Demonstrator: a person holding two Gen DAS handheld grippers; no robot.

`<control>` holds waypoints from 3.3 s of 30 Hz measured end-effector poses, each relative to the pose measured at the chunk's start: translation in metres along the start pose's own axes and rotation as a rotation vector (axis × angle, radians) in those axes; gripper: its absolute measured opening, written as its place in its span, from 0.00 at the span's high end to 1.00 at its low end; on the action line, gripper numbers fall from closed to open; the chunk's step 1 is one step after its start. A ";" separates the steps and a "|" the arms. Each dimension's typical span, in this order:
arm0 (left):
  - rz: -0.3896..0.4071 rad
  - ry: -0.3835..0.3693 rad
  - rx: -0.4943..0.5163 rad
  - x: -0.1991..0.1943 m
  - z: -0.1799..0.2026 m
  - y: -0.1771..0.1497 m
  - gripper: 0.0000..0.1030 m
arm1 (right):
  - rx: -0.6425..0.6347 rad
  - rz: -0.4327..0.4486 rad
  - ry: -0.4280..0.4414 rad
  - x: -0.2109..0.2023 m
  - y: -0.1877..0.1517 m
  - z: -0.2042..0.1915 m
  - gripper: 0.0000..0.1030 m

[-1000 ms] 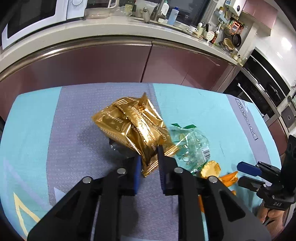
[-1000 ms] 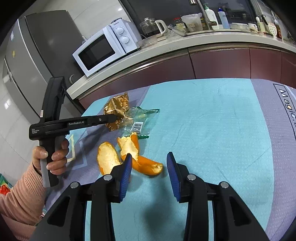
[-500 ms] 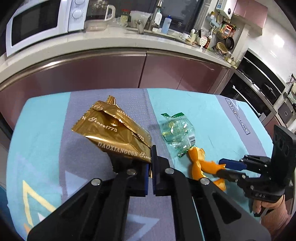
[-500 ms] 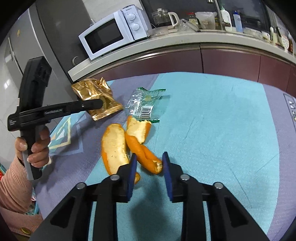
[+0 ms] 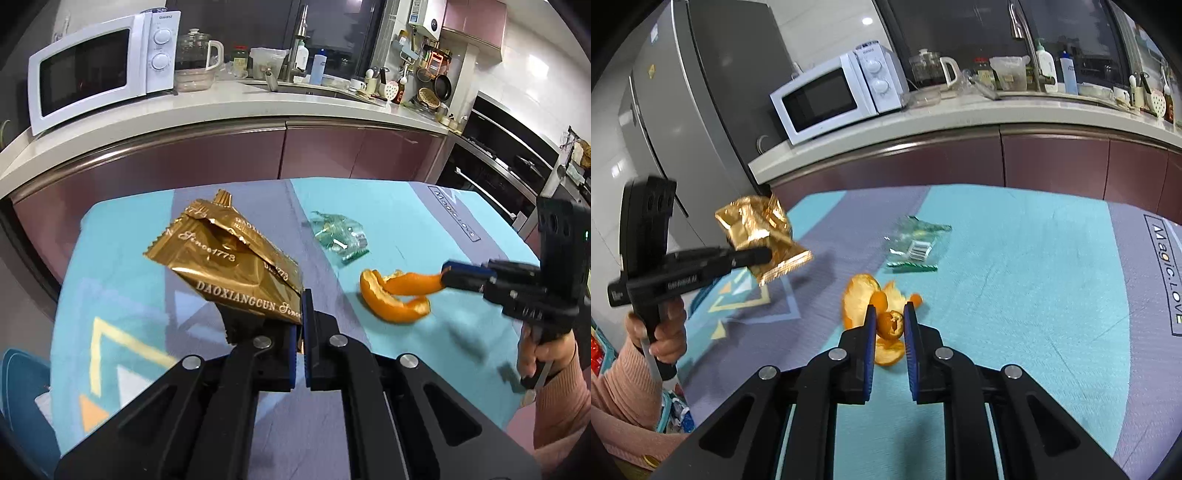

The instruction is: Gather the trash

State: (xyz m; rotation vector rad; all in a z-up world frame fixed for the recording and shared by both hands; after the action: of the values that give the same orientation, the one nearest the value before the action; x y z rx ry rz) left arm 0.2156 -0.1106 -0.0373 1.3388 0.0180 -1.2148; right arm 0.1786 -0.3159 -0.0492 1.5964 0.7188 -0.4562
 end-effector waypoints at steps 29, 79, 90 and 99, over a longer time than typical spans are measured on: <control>0.083 0.089 -0.044 -0.152 -0.040 -0.078 0.97 | -0.119 0.094 0.254 -0.027 0.030 -0.130 0.88; 0.130 0.316 -0.189 -0.239 -0.141 -0.120 0.97 | -0.310 -0.045 0.495 0.051 0.044 -0.313 0.88; 0.147 0.352 -0.229 -0.250 -0.162 -0.124 0.97 | -0.329 -0.059 0.502 0.059 0.040 -0.330 0.88; 0.140 0.371 -0.262 -0.250 -0.178 -0.132 0.97 | -0.338 -0.081 0.507 0.068 0.039 -0.339 0.88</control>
State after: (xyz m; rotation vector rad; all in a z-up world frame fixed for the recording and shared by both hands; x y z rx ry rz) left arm 0.1252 0.2109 -0.0321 1.2931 0.3316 -0.8034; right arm 0.2166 0.0283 -0.0122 1.3700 1.1793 0.0266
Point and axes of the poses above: each gripper's, at about its wrist camera, not at the fingertips, and x roughly the way its jaws point, z to its right, y to its top, the point moved 3 cm from there along x, roughly the way its jaws point, and after that the axes turned 13 degrees about -y, right-handed, at the moved point
